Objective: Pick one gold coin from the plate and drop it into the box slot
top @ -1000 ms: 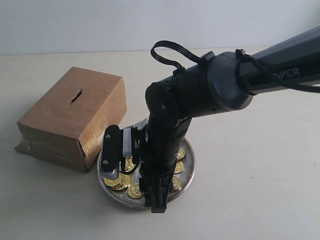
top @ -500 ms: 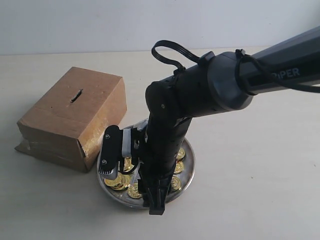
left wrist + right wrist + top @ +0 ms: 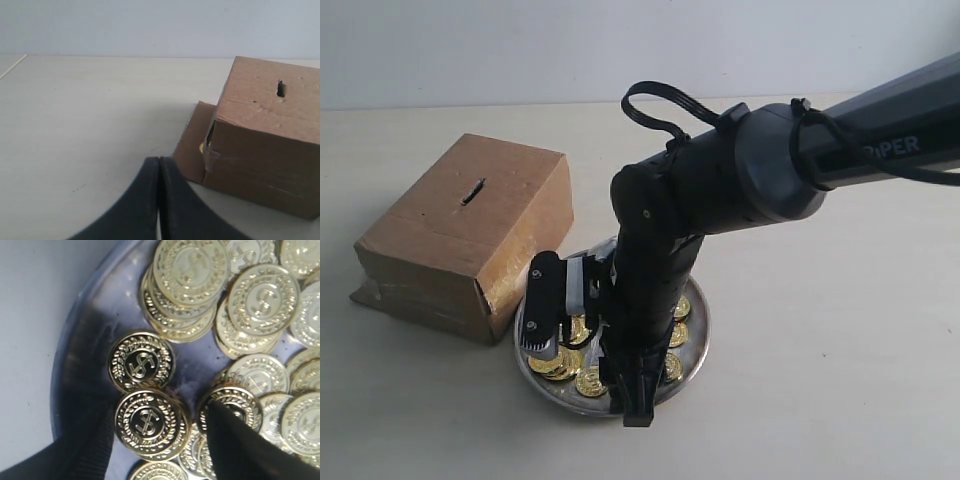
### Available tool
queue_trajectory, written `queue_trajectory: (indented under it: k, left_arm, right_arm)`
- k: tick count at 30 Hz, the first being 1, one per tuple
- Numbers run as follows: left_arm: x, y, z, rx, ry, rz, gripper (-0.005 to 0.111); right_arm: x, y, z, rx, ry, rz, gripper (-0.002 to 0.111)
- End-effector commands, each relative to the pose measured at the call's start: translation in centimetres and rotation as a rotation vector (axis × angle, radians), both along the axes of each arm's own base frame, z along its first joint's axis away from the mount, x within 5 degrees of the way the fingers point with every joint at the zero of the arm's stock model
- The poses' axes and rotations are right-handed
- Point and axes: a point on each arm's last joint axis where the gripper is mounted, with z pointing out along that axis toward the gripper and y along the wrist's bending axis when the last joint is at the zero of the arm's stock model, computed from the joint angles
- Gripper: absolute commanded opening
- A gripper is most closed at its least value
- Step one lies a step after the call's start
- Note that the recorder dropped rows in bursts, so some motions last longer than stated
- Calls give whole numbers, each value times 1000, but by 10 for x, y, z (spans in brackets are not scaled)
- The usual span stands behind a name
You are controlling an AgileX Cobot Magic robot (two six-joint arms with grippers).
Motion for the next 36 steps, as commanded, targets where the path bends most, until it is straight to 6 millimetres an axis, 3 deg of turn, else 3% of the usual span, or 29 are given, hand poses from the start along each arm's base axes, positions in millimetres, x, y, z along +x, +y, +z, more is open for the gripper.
queue_trajectory:
  k: [1,19,26,36]
  left_arm:
    - [0,-1,1,-9,-6,-6,0]
    - [0,-1,1,-9,-6,-6,0]
    - [0,-1,1,-9,-6,-6,0]
    - [0,-1,1,-9,-6,-6,0]
  right_arm:
    - [4,3,4,19,-37,-9,54]
    - [1,2,-1,-2,11,-25,53]
    - [1,2,-1,-2,11,-25,32]
    - [1,2,9,16,-8,-25,26]
